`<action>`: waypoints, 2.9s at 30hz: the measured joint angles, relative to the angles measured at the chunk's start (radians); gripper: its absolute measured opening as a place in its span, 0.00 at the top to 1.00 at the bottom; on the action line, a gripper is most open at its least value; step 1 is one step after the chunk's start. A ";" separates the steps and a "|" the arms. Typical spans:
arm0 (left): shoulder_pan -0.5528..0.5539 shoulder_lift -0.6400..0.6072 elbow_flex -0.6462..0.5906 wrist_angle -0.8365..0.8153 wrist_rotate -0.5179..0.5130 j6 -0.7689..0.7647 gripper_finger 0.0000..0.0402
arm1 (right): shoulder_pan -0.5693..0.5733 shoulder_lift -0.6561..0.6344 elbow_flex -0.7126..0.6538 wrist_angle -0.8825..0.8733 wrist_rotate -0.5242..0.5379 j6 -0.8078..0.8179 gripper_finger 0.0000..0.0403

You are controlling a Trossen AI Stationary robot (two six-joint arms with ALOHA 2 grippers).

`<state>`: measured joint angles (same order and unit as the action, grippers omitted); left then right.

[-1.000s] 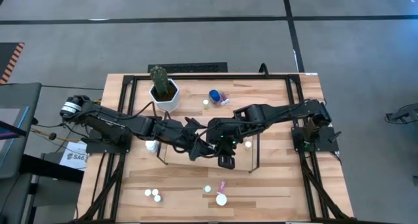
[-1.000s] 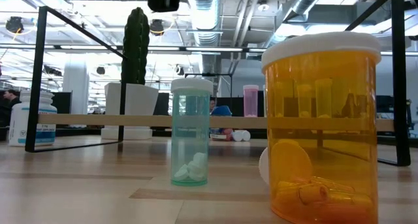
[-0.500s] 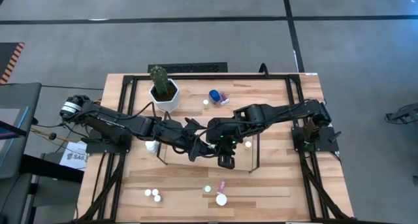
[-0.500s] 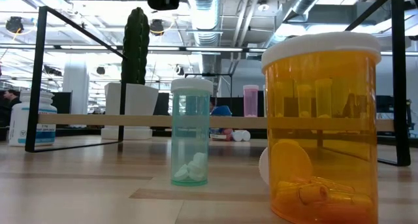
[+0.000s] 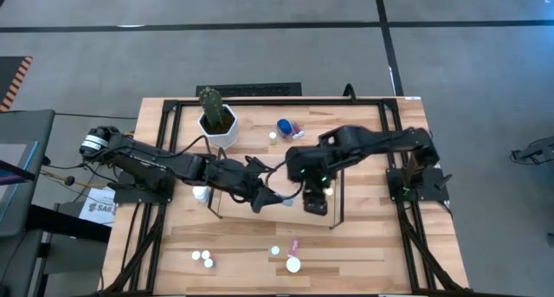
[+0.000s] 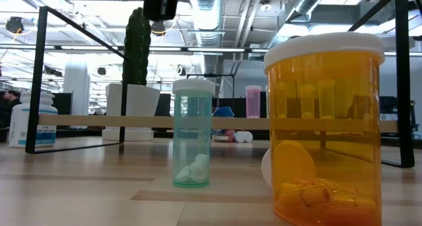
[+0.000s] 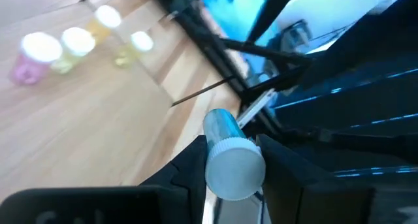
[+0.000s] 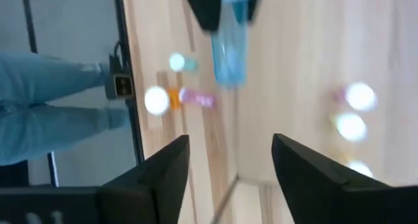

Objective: Pick and place medicine bottles onto shelf by color
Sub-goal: Put the blue pill bottle on the shelf

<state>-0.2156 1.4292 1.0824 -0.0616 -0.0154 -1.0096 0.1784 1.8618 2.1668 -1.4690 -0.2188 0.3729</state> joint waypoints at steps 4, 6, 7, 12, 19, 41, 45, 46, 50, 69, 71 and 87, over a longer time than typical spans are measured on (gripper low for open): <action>0.019 0.000 0.000 -0.068 0.005 -0.030 0.76 | -0.001 -0.008 0.095 -0.097 0.003 0.015 0.38; 0.031 0.000 0.000 -0.096 0.011 -0.044 0.76 | 0.015 -0.038 0.102 -0.098 0.002 0.039 0.38; 0.037 0.000 0.000 -0.109 0.011 -0.052 0.76 | 0.021 -0.051 0.108 -0.104 0.002 0.045 0.38; 0.057 0.005 0.002 -0.153 0.043 -0.062 0.76 | 0.065 -0.129 0.092 -0.096 0.017 0.084 0.38; 0.069 0.121 0.133 -0.305 0.136 -0.016 0.76 | 0.129 -0.185 0.093 -0.102 0.106 0.135 0.38; 0.120 0.459 0.550 -1.160 -0.027 0.412 0.76 | 0.170 -0.187 0.091 -0.102 0.123 0.132 0.38; 0.133 0.458 0.550 -1.174 -0.070 0.584 0.76 | 0.169 -0.187 0.091 -0.102 0.147 0.132 0.38; 0.136 0.458 0.550 -1.176 -0.070 0.617 0.76 | 0.169 -0.187 0.091 -0.102 0.151 0.132 0.38; 0.147 0.457 0.550 -1.178 -0.071 0.714 0.76 | 0.169 -0.187 0.091 -0.102 0.168 0.132 0.38; 0.221 0.481 0.551 -1.054 0.018 0.864 0.76 | 0.169 -0.187 0.091 -0.102 0.168 0.134 0.38; 0.221 0.492 0.550 -1.039 0.027 0.871 0.76 | 0.169 -0.187 0.091 -0.102 0.168 0.134 0.38; 0.231 0.522 0.550 -1.046 0.027 0.896 0.76 | 0.168 -0.187 0.091 -0.102 0.198 0.143 0.38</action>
<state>0.0151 1.9514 1.6320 -1.1074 0.0114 -0.1133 0.3466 1.6752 2.2574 -1.5707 -0.0204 0.5157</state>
